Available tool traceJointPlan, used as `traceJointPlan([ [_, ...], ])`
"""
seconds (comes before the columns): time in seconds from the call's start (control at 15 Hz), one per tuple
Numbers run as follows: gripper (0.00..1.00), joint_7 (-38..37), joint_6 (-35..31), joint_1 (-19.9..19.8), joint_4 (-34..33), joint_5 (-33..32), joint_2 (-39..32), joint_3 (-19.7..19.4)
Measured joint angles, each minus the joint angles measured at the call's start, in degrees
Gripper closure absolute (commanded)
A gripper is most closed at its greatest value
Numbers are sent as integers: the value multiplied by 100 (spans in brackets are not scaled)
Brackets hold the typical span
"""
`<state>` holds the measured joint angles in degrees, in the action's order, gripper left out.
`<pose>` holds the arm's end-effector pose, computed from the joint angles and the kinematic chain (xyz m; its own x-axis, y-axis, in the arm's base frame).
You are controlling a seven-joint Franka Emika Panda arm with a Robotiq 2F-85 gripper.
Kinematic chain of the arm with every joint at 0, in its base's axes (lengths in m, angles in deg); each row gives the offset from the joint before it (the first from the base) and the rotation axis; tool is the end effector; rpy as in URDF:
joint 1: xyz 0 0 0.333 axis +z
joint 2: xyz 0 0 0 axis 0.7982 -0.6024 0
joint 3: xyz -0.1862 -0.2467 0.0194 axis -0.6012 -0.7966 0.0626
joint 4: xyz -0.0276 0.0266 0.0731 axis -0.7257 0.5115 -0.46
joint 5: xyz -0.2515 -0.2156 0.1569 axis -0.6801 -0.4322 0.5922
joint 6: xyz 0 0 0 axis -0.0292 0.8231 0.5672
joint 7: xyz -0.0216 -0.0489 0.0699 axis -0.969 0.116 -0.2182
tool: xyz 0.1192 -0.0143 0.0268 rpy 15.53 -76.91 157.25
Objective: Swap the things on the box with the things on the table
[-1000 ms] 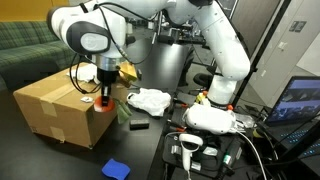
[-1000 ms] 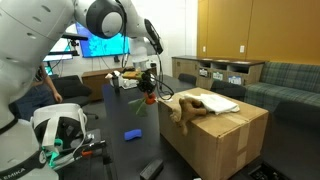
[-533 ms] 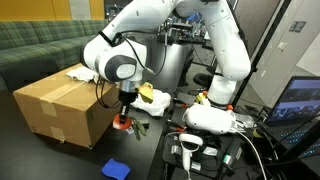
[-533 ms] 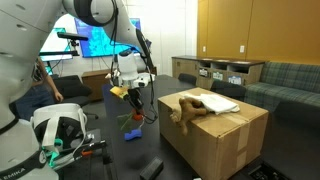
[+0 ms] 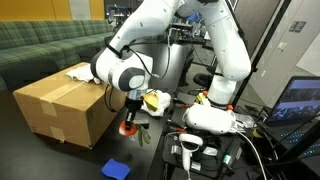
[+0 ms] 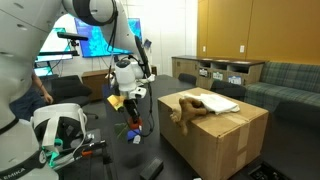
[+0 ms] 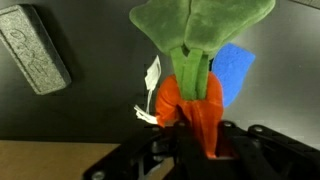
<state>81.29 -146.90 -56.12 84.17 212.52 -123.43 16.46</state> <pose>0.3647 0.2116 0.1634 0.9626 0.2427 0.1201 0.2567 -0.9590 -0.1197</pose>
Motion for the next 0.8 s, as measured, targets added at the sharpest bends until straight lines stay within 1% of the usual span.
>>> traceJointPlan([
  [0.07, 40, -55, 50, 49, 30, -25, -4, -49],
  [0.4, 2, -168, 404, 388, 152, -111, -8, -441],
  [0.47, 0, -217, 474, 476, 156, -112, -9, -527],
  [0.8, 0, -678, 800, 974, 152, -109, -6, -888],
])
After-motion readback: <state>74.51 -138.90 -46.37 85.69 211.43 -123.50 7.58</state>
